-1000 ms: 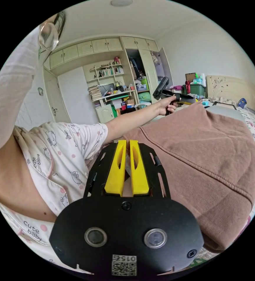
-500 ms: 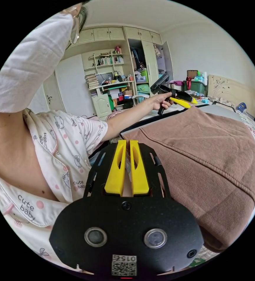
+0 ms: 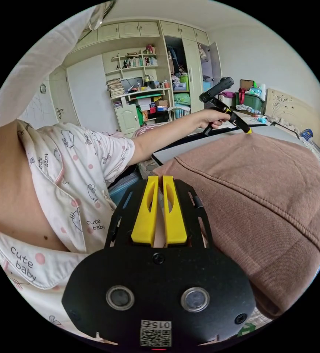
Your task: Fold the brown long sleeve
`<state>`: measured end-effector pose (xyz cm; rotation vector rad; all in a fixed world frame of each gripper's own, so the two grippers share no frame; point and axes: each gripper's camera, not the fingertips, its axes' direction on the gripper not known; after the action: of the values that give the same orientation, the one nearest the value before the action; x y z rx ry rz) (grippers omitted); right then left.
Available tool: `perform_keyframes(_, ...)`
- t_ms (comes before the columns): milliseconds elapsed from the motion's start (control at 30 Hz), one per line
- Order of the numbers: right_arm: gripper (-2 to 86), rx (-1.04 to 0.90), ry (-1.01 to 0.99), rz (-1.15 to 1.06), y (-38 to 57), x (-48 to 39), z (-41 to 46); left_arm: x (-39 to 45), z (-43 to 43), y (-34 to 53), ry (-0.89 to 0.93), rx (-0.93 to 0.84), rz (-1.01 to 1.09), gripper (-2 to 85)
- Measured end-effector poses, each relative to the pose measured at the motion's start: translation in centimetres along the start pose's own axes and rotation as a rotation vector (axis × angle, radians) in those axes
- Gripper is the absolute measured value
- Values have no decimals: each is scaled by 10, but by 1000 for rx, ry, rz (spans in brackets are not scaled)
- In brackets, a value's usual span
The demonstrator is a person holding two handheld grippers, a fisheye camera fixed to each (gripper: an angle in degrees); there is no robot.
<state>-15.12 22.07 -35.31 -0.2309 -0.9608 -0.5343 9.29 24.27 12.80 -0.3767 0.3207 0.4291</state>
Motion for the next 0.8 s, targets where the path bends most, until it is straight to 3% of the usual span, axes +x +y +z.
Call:
perform_keyframes(300,30,-19,-161,-88,-59,32,-23,33,42,-2,0,28,-42,53)
perform_keyframes(433,76,79,-64,-25,-93,78,-84,18,57,4,106,65,-104,79)
perform_keyframes(500,85,154,91,104,-115,129,-124,2,74,10,238,90,-143,106)
perform_keyframes(600,85,228,160,268,-143,209,-161,-15,110,14,428,72,-182,145)
perform_keyframes(800,133,108,178,523,-196,363,-141,-25,176,19,490,-8,-204,180)
